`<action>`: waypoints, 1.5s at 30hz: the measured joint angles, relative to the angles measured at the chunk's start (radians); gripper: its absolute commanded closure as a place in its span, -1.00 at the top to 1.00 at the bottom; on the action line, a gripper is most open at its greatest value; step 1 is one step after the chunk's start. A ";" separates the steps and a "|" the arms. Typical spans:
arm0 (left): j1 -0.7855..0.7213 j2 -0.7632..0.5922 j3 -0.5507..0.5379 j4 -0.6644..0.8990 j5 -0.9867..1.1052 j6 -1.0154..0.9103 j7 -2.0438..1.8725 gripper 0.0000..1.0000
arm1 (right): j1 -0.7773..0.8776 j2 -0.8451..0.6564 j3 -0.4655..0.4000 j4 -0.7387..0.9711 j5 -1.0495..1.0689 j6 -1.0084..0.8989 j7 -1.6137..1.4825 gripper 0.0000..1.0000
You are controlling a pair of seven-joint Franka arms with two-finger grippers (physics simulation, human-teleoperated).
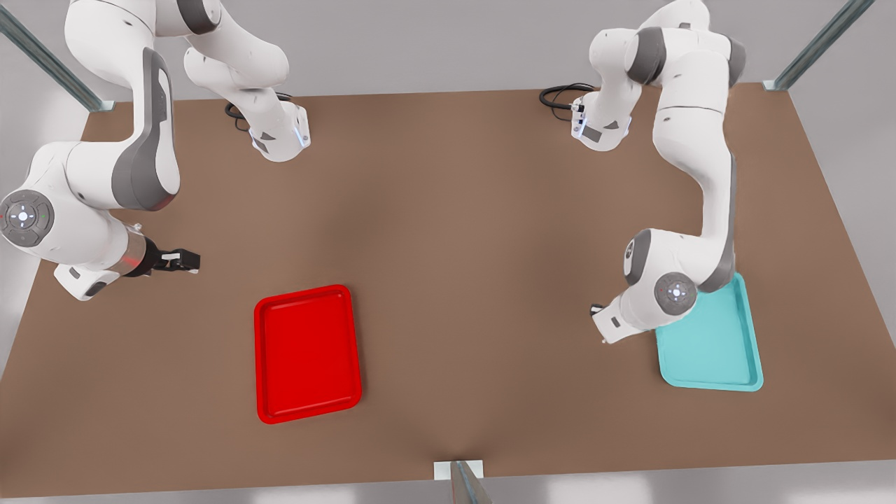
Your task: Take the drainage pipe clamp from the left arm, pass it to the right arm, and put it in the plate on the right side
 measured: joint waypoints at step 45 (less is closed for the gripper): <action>-0.262 0.282 -0.234 0.401 -0.025 0.041 -2.254 -0.57 | 0.661 0.235 0.034 -0.213 0.079 0.780 0.139 1.00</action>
